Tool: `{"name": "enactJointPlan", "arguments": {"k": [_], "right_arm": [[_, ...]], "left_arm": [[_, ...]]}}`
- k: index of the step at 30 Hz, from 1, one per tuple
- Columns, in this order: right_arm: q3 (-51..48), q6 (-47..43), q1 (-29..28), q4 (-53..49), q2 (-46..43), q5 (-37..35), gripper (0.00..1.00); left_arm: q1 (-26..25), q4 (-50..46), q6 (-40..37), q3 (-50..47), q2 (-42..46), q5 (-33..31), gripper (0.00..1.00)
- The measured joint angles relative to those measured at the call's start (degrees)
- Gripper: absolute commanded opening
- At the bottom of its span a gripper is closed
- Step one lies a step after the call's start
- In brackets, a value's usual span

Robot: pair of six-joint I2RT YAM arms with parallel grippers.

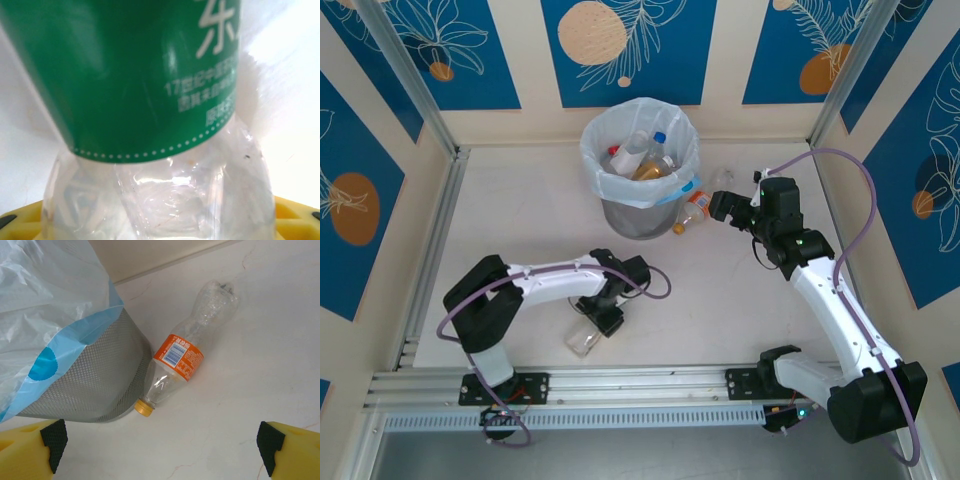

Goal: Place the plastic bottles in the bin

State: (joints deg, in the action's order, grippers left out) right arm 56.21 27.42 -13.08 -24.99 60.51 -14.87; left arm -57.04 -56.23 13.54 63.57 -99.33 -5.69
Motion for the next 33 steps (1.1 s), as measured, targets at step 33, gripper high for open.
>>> {"name": "enactJointPlan", "arguments": {"k": [33], "right_arm": [[-9.2,4.5,1.1,11.4,-6.7,1.5,1.00]], "left_arm": [[0.3,23.7,-7.9,14.3,0.2,1.2,0.54]]}}
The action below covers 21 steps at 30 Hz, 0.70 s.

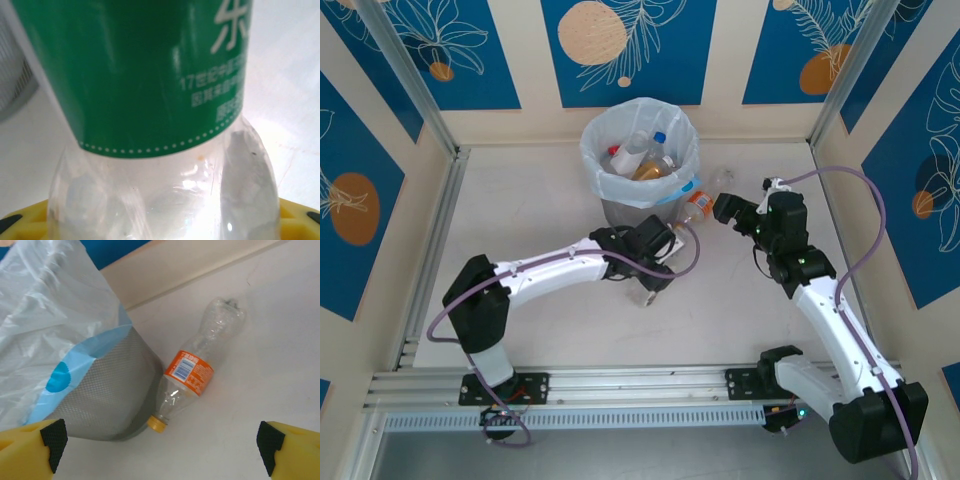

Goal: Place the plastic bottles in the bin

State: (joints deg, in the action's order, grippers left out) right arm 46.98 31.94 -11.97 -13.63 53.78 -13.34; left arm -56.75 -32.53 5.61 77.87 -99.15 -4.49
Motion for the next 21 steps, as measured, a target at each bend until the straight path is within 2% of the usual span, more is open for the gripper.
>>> {"name": "enactJointPlan", "arguments": {"k": [5,21], "right_arm": [[-1.7,0.1,0.0,3.7,-0.7,1.7,1.00],[-2.3,0.0,-0.8,5.7,-1.8,2.4,1.00]], "left_arm": [[0.0,4.5,-1.4,2.0,0.4,1.7,0.54],[1.8,18.3,-4.3,3.3,8.6,7.8,0.55]]}}
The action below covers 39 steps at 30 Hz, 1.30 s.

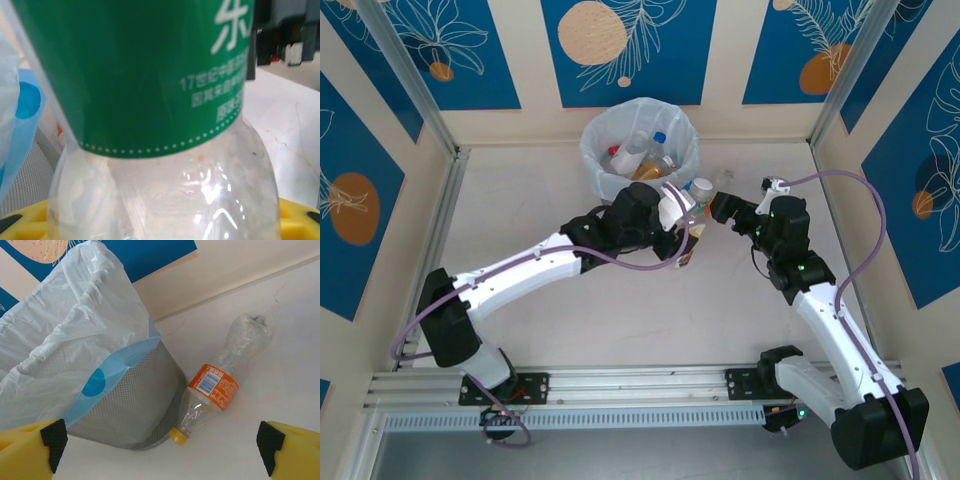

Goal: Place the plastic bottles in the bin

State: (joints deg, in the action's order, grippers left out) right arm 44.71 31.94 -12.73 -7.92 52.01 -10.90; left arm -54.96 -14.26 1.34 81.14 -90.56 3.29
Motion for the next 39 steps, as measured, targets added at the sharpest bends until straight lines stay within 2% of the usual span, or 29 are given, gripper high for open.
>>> {"name": "enactJointPlan", "arguments": {"k": [10,18,29,35,39], "right_arm": [[-1.5,-1.8,0.0,4.0,-2.7,3.0,0.99],[-1.5,-2.2,0.0,5.4,-4.1,3.9,1.00],[-1.5,-2.2,0.0,3.7,-6.4,3.3,1.00],[-1.5,-2.3,0.1,1.8,-7.3,2.5,0.99],[-1.5,-2.4,0.1,0.8,-7.3,2.1,0.99]], "left_arm": [[2.5,9.0,-0.3,-5.0,5.3,-1.6,0.54],[5.8,16.7,-2.7,-4.2,6.7,-0.5,0.53],[13.5,18.4,-3.1,10.3,-1.7,2.8,0.53],[17.7,17.0,-3.5,19.6,-7.5,0.7,0.53],[19.6,14.4,-7.3,26.1,-11.5,-1.0,0.53]]}}
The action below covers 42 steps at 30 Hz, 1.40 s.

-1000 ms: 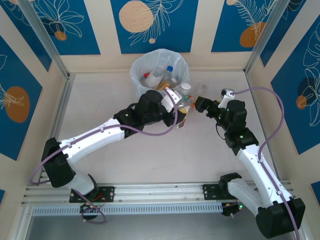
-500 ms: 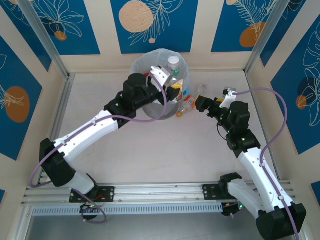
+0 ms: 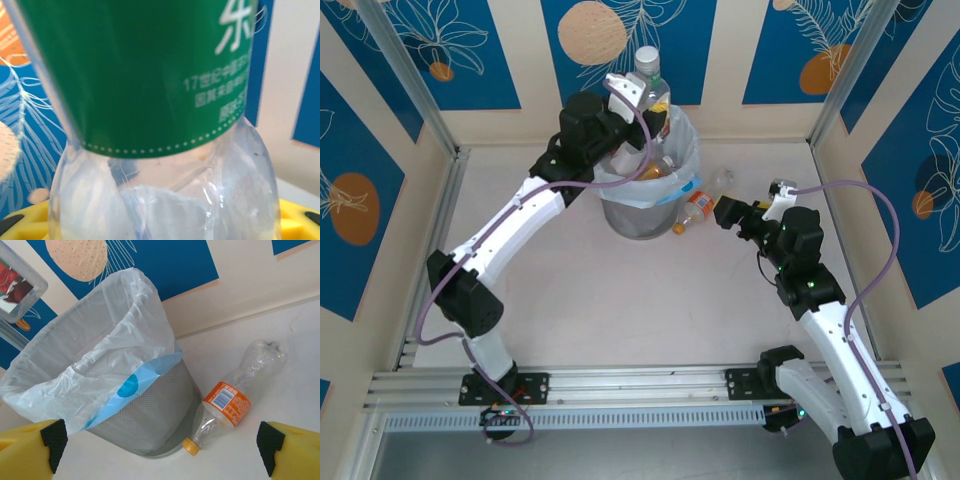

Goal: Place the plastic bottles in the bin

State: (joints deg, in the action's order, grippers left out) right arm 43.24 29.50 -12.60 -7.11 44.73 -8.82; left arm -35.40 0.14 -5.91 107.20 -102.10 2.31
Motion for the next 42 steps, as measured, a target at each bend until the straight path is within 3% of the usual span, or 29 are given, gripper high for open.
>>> {"name": "enactJointPlan", "arguments": {"k": [8,15,21,28,30,32,42], "right_arm": [[0.0,-0.2,0.3,-0.6,0.0,-0.2,1.00],[0.0,-0.2,0.7,-1.5,0.0,-1.2,1.00],[0.0,-0.1,1.3,-1.4,0.4,-1.5,0.99],[0.0,-0.1,1.7,-1.5,1.2,-1.5,1.00],[0.0,-0.1,1.9,-1.5,1.2,-1.5,1.00],[0.0,0.0,2.1,-1.5,1.2,-1.5,1.00],[0.0,0.1,2.3,-1.5,1.2,-1.5,0.99]], "left_arm": [[2.0,-5.9,-14.4,7.5,-8.2,-1.7,0.54],[3.6,-20.0,-25.3,19.3,-16.2,-0.6,0.54],[4.0,-24.2,-34.0,26.6,-22.1,-2.9,0.56],[4.2,-25.2,-44.4,26.6,-24.8,-4.5,0.75],[4.2,-25.3,-46.2,26.6,-24.8,-4.7,0.84],[4.2,-25.2,-46.9,26.6,-24.8,-4.9,0.87],[4.7,-25.1,-45.3,26.6,-24.6,-4.2,0.88]]}}
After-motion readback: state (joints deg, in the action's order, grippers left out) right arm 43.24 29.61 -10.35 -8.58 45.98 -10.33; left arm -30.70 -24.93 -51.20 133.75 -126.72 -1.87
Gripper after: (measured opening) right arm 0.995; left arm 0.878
